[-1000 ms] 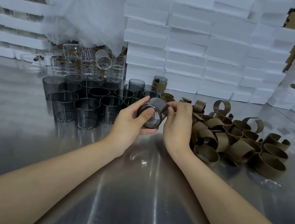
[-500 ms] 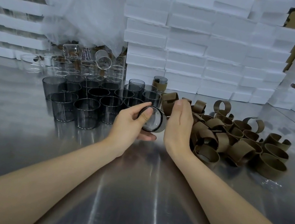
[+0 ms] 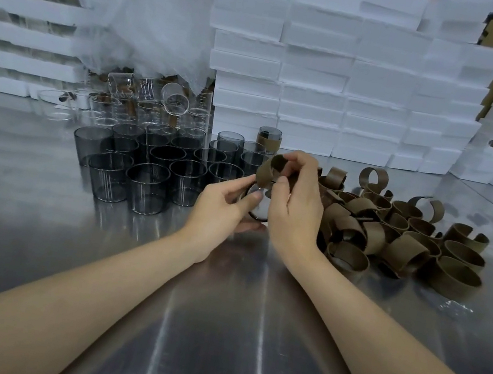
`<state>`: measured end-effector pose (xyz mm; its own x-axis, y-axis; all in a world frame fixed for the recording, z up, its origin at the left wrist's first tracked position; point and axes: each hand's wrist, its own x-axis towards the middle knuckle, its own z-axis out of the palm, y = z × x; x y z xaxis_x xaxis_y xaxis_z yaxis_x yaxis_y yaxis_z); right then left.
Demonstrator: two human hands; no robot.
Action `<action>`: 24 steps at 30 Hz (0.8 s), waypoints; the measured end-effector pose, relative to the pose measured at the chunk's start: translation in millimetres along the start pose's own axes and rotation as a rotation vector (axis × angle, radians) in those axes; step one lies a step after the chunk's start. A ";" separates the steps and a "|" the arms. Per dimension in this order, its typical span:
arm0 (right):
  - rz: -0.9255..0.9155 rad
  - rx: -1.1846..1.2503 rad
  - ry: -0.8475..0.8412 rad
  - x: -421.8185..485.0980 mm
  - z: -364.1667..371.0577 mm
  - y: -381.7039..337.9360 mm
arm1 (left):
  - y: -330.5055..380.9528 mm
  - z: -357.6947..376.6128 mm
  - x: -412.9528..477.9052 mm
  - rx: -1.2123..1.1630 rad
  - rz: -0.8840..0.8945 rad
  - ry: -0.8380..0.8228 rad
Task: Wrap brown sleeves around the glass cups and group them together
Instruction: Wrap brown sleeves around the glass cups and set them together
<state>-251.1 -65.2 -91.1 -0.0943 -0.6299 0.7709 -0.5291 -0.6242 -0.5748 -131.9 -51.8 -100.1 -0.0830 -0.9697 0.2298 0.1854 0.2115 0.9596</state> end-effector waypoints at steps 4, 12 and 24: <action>-0.064 -0.115 0.002 -0.5 -2.8 -2.5 | 2.5 0.5 -1.3 -0.040 -0.008 0.012; -0.200 -0.247 0.018 -0.1 -1.7 -3.4 | 9.0 2.6 -2.6 -0.105 -0.025 0.031; 0.192 0.222 -0.001 3.9 3.2 7.8 | 8.6 3.1 -1.2 -0.107 0.036 0.090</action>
<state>-252.9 -74.0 -93.5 -0.1738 -0.7470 0.6417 -0.3040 -0.5791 -0.7564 -133.2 -48.4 -91.6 0.0134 -0.9697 0.2439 0.2906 0.2371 0.9270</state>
